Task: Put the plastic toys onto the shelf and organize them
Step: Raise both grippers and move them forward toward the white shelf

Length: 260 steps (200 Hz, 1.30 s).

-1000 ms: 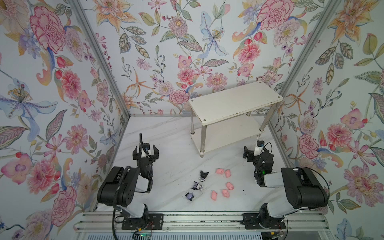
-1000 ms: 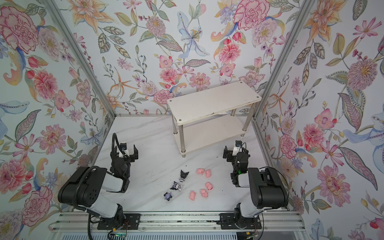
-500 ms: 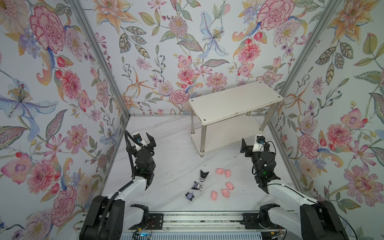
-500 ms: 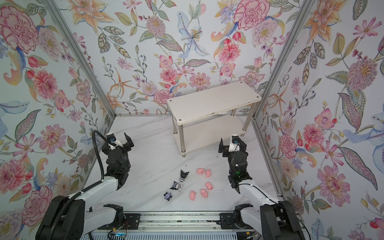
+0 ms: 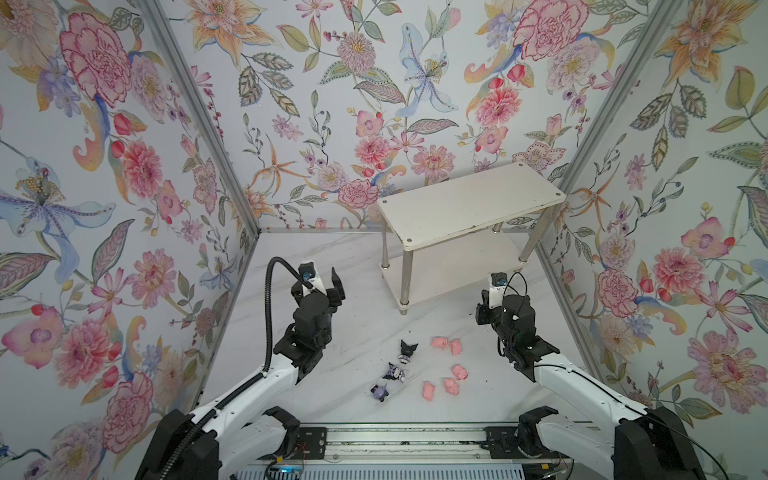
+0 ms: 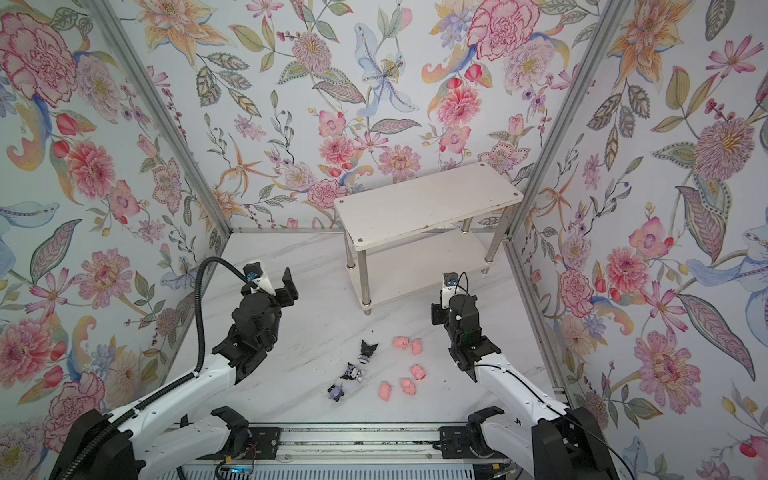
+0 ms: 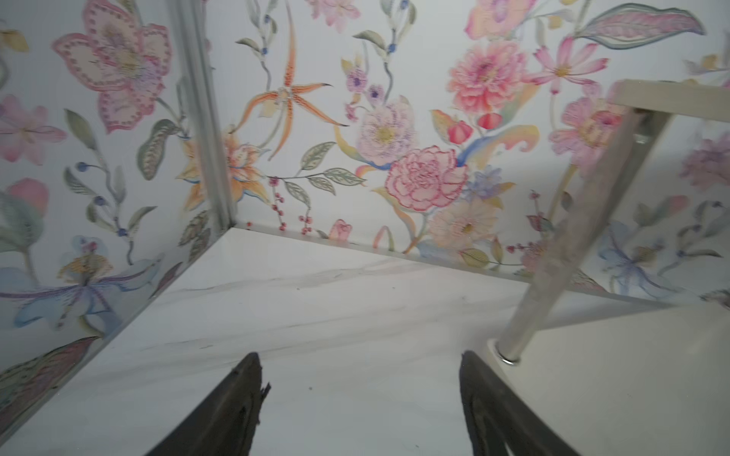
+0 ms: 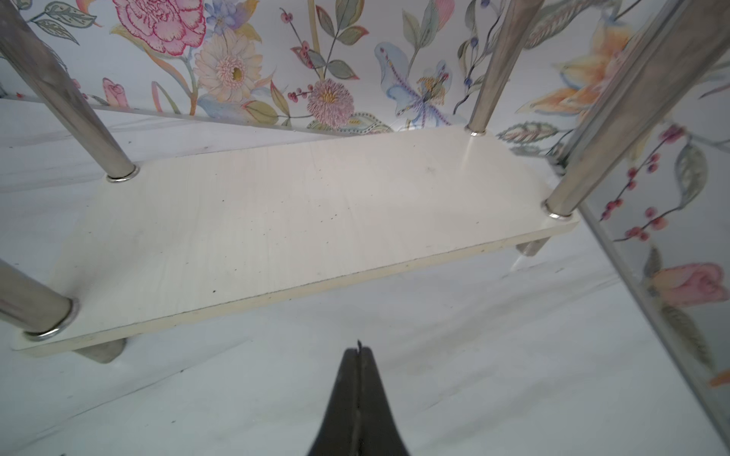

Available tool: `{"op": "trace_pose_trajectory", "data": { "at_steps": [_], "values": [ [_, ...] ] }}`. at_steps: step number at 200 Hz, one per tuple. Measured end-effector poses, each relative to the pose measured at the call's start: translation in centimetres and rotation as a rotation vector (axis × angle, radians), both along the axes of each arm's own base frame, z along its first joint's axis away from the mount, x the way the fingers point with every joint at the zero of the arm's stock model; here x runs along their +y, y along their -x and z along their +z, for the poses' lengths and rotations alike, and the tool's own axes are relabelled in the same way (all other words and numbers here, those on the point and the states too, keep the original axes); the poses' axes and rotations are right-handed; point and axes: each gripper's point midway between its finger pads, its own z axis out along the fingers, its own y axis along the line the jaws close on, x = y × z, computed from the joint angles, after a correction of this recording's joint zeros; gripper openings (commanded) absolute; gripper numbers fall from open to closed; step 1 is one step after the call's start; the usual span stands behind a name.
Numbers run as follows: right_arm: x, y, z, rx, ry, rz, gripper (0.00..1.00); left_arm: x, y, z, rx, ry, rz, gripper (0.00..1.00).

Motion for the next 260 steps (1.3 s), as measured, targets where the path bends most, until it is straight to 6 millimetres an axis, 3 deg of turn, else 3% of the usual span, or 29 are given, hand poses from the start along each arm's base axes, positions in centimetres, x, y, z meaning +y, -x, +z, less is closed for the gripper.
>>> {"op": "trace_pose_trajectory", "data": {
  "at_steps": [38,81,90,131,178,213,260],
  "values": [
    [2.4,-1.4,0.2,0.057,-0.048,0.086,0.00,-5.4,1.0,-1.2,0.049,-0.041,-0.163,0.85],
    [3.5,-1.7,0.5,0.084,-0.098,0.127,0.06,-11.5,0.0,-2.6,0.105,-0.096,-0.311,0.90],
    [3.5,-1.7,0.7,0.084,-0.106,0.127,0.07,-12.4,-0.5,-2.9,0.115,-0.110,-0.333,0.99],
    [1.7,-2.2,0.7,0.095,-0.140,0.072,0.09,-16.5,-2.6,-3.4,0.138,-0.131,-0.419,0.99],
    [-0.9,-2.3,0.9,0.094,-0.207,0.012,0.12,-18.8,-3.4,-3.9,0.148,-0.147,-0.478,0.96],
    [-1.3,-2.4,0.9,0.100,-0.226,0.008,0.13,-20.9,-4.3,-3.6,0.138,-0.146,-0.527,0.96],
    [-1.0,-2.4,0.4,0.116,-0.236,0.022,0.16,-22.8,-5.7,-2.9,0.114,-0.166,-0.533,0.60]
  ]
}}
